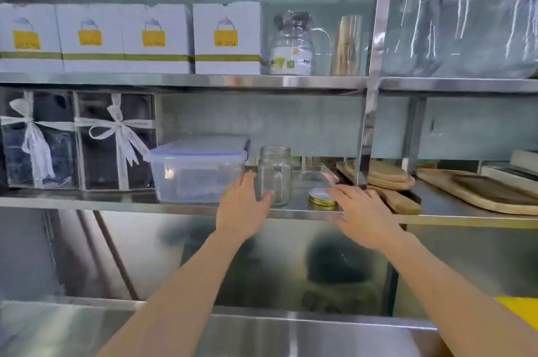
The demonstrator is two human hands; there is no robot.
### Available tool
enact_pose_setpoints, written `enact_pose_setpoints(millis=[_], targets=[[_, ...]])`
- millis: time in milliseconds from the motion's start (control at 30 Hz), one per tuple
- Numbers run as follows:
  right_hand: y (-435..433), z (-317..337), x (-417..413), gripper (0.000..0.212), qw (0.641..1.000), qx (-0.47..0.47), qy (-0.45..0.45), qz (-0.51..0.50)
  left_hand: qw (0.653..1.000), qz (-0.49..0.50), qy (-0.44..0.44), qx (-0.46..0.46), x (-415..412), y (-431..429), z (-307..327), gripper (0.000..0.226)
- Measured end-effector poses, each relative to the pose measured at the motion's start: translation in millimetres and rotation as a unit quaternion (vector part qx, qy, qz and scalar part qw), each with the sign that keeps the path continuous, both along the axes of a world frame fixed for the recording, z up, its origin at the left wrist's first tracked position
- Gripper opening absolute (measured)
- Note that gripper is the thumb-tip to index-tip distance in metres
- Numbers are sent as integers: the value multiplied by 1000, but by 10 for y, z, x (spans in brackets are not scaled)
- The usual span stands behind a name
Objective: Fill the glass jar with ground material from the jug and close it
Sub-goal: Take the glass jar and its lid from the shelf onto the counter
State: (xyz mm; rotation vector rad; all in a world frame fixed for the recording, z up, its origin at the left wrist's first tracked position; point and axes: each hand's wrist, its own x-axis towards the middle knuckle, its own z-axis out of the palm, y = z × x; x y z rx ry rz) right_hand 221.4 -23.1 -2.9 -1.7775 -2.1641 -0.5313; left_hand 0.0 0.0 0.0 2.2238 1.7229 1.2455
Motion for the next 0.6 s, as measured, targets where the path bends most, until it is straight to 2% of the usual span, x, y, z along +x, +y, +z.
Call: enact_pose_setpoints(millis=[33,167,233,300,400,467,600], targets=[[67,-70,-11,54,1000,-14,13,-3,999,-16,-43,-14,46,69,-28,44],[348,-277,-45,53,999,-22,38,-10,995,-50,-81,-38,235,310,-119,47],[457,-279,-27,52,996,-31,85,-18,982,-78,-159,-58,328,374,-140,46],[550,-251,-12,47,994,-34,99,-29,971,-79,-210,-79,400,418,-146,35],[660,-234,-6,29,993,-50,91,-49,944,-80,-299,-114,447,443,-142,2],[676,-239,-21,18,993,-45,99,-49,925,-81,-344,-138,437,457,-125,19],[602,-306,-36,10,995,15,96,-28,914,-89,-361,-164,441,410,-41,19]])
